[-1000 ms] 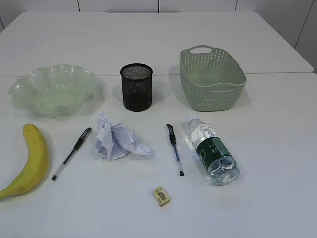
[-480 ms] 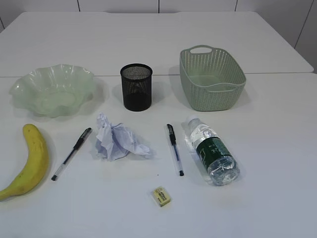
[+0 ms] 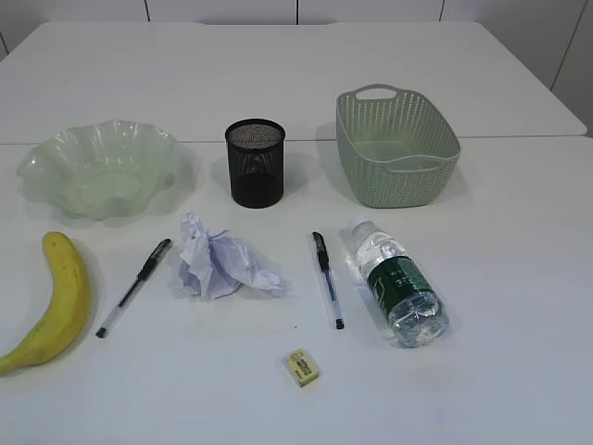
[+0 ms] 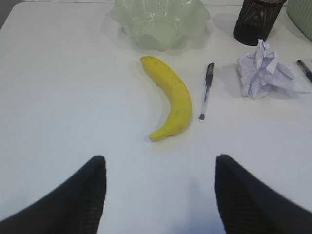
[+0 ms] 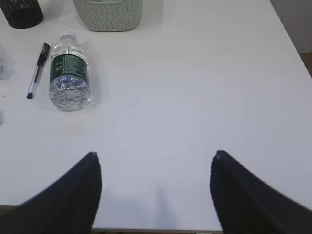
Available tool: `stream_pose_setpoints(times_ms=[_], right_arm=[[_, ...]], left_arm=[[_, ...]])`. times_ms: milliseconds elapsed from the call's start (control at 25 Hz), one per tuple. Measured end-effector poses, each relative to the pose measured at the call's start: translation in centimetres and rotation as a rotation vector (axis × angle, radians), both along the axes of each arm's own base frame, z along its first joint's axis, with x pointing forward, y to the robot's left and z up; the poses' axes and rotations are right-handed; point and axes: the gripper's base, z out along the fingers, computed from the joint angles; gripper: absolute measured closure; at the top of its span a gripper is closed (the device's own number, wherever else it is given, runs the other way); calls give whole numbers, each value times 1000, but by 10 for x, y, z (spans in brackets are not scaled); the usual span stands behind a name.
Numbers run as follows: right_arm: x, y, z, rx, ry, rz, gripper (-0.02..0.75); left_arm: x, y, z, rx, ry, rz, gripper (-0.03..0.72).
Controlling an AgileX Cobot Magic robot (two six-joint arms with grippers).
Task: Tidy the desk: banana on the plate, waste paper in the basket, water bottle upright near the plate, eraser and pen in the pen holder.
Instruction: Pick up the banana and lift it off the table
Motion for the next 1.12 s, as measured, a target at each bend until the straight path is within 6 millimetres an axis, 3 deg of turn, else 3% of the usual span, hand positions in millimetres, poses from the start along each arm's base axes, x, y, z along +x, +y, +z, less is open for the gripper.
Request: stream_pose_setpoints(times_ms=[1120], right_arm=[[0,0,0,0,2,0,218]], left_arm=[[0,0,0,0,0,0,198]])
